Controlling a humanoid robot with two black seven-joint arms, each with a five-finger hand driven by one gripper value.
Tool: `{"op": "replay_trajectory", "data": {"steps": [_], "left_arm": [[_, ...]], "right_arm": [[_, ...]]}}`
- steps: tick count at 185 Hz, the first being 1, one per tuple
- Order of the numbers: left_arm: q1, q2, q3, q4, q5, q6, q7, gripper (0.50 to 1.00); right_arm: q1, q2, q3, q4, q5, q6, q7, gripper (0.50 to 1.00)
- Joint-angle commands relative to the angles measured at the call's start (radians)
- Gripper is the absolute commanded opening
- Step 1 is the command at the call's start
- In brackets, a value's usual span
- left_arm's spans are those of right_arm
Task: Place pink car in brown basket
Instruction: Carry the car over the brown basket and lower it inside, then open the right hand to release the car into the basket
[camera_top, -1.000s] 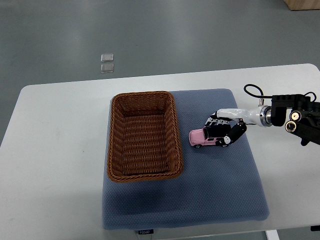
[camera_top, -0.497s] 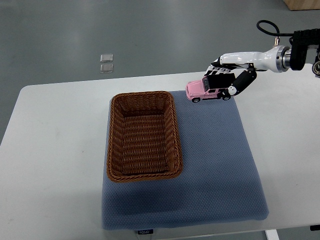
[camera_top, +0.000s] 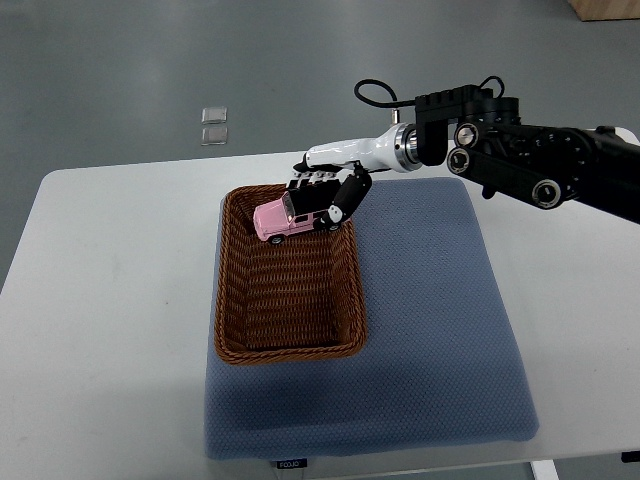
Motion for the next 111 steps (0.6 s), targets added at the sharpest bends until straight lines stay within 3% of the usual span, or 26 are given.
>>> {"op": "replay_trajectory", "data": {"steps": [1, 39, 53, 71, 86, 94, 111], "left_arm": [[0.000, 0.000, 0.000, 0.000, 0.001, 0.000, 0.000, 1.000], [0.000, 0.000, -0.001, 0.000, 0.001, 0.000, 0.000, 1.000], [0.000, 0.000, -0.001, 0.000, 0.001, 0.000, 0.000, 1.000], [0.000, 0.000, -0.003, 0.000, 0.001, 0.000, 0.000, 1.000], [0.000, 0.000, -0.003, 0.002, -0.001, 0.000, 0.000, 1.000], [0.000, 0.000, -0.001, 0.003, 0.001, 0.000, 0.000, 1.000], [0.000, 0.000, -0.001, 0.003, 0.001, 0.000, 0.000, 1.000]], "right_arm": [[-0.008, 0.061, -0.025, -0.042, 0.000, -0.017, 0.001, 0.500], [-0.042, 0.107, -0.025, -0.077, 0.000, -0.031, 0.003, 0.500], [-0.045, 0.109, -0.026, -0.080, 0.000, -0.039, 0.004, 0.547], [-0.065, 0.115, -0.025, -0.086, 0.000, -0.040, 0.006, 0.719], [-0.071, 0.115, -0.025, -0.088, 0.000, -0.040, 0.006, 0.827], [-0.077, 0.115, -0.023, -0.088, 0.000, -0.040, 0.006, 0.866], [-0.080, 0.113, -0.020, -0.088, 0.001, -0.040, 0.006, 0.897]]}}
